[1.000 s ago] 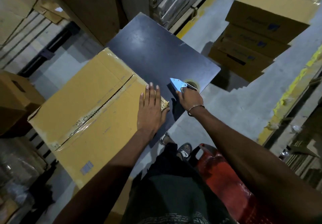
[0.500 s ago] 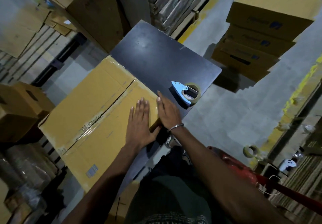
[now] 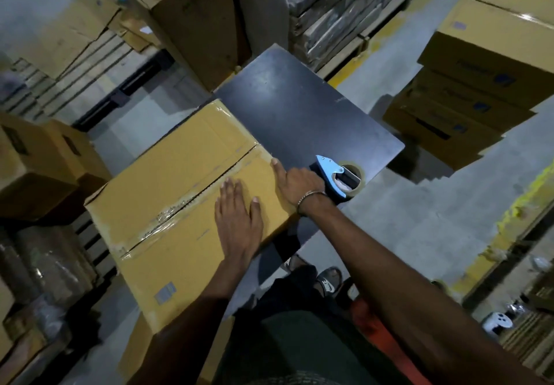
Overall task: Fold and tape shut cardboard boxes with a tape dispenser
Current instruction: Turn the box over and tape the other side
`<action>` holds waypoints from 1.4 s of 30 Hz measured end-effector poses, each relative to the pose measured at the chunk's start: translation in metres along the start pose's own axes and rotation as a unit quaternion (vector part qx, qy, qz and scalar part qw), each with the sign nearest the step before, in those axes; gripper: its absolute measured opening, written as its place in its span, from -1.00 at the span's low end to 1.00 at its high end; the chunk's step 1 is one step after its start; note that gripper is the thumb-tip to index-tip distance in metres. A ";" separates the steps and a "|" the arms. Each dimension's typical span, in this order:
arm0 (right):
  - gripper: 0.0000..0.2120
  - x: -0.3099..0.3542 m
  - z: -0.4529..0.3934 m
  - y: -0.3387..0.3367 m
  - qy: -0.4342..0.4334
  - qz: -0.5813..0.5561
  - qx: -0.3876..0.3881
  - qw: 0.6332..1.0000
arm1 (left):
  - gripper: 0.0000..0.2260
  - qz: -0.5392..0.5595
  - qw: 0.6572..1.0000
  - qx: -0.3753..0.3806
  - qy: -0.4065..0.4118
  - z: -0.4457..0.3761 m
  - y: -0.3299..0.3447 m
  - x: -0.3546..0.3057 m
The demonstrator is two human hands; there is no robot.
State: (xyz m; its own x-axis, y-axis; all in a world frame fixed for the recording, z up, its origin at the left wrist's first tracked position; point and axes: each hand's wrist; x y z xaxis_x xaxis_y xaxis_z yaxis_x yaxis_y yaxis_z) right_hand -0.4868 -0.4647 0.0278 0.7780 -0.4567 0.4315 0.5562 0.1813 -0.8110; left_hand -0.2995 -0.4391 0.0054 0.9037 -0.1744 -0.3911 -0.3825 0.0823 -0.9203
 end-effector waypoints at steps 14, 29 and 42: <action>-0.25 0.069 -0.062 -0.013 -0.032 -0.005 -0.007 0.999 | -0.44 -0.085 0.996 -0.014 -0.033 -0.065 -0.008 0.040; -0.43 0.122 -0.142 0.007 -0.086 -0.053 0.025 0.995 | -0.49 -0.043 0.998 -0.030 -0.038 -0.072 -0.020 0.041; -0.39 0.165 -0.195 0.011 -0.137 0.006 0.019 0.990 | -0.52 -0.049 0.998 -0.023 -0.040 -0.073 -0.017 0.045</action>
State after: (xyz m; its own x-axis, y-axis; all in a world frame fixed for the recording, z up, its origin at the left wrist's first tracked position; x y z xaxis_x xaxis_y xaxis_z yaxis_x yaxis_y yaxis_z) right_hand -0.4088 -0.7078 0.0131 0.8316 -0.2025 0.5172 0.5532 0.2203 -0.8034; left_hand -0.2666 -0.5199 0.0032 0.9490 -0.1009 -0.2986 -0.2979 0.0226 -0.9543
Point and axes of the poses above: each hand's wrist, its own z-axis away from the middle knuckle, its own y-axis out of the palm, x = y × z
